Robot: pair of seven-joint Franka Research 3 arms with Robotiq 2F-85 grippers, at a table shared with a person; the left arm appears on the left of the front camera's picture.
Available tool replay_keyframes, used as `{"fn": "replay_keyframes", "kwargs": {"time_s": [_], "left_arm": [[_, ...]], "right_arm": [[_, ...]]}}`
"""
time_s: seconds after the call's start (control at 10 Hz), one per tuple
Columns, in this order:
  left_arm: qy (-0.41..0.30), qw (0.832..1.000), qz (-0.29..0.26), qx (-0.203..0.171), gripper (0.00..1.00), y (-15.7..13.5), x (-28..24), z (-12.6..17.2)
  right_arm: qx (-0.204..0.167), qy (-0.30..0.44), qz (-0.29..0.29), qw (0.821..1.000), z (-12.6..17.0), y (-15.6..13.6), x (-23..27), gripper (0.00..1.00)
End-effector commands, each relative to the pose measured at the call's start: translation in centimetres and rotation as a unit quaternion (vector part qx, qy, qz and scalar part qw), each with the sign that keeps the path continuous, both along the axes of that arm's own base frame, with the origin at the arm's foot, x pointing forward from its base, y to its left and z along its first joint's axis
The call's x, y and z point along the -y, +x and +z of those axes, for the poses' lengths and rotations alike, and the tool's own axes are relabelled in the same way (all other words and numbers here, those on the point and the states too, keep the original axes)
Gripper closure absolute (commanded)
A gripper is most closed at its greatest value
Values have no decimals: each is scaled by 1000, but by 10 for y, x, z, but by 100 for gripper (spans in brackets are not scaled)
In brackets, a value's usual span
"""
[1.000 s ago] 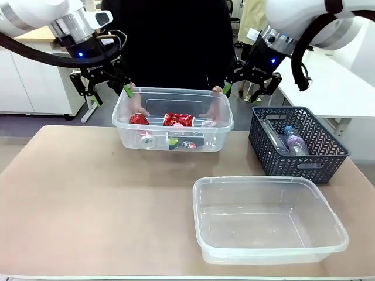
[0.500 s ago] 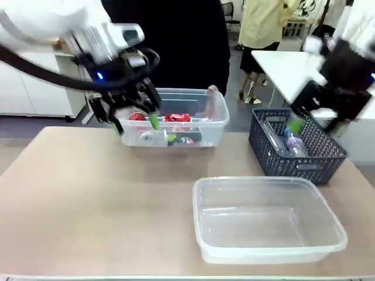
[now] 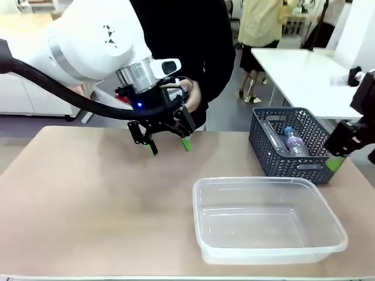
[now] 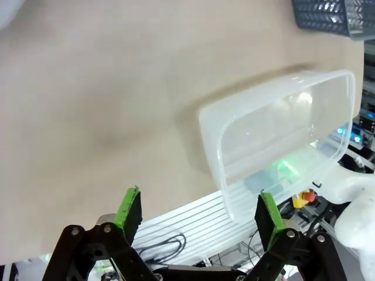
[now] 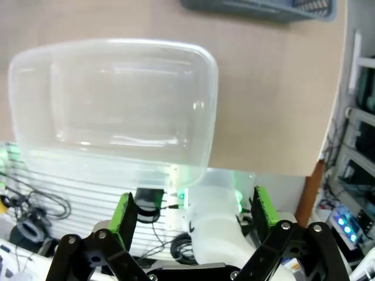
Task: Sort the waste into each basket.
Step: Pick up the Organizing box on the right side of the table and lift it.
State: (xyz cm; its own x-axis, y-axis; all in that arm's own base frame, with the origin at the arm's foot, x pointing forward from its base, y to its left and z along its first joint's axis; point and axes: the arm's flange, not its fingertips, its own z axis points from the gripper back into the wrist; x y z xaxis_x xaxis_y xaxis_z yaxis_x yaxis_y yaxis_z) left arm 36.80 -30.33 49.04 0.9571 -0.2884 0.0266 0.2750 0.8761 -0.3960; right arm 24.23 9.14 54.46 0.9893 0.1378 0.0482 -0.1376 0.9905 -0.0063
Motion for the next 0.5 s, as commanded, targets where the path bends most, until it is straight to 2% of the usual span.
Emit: {"fn": "replay_keyframes", "kwargs": {"time_s": [0.0, 0.1, 0.2, 0.3, 0.4], "left_arm": [[0, 1000, -8, -6, 0, 2, 13, -16], [-5, 1000, 5, -6, 0, -3, 17, -31], [9, 999, 29, -15, 0, -9, 29, -61], [23, 999, 24, -30, 0, -11, 46, -82], [33, 999, 24, -22, 0, -14, 57, -95]], "right_arm": [[-1, -12, -1, 1000, -5, -2, 2, 0], [-5, -27, -18, 999, -32, 10, 4, 0], [-43, -17, -39, 998, -79, 18, 11, 0], [-52, -25, -82, 995, -112, 18, 20, 0], [-59, -5, -81, 995, -137, 15, 25, 0]]}}
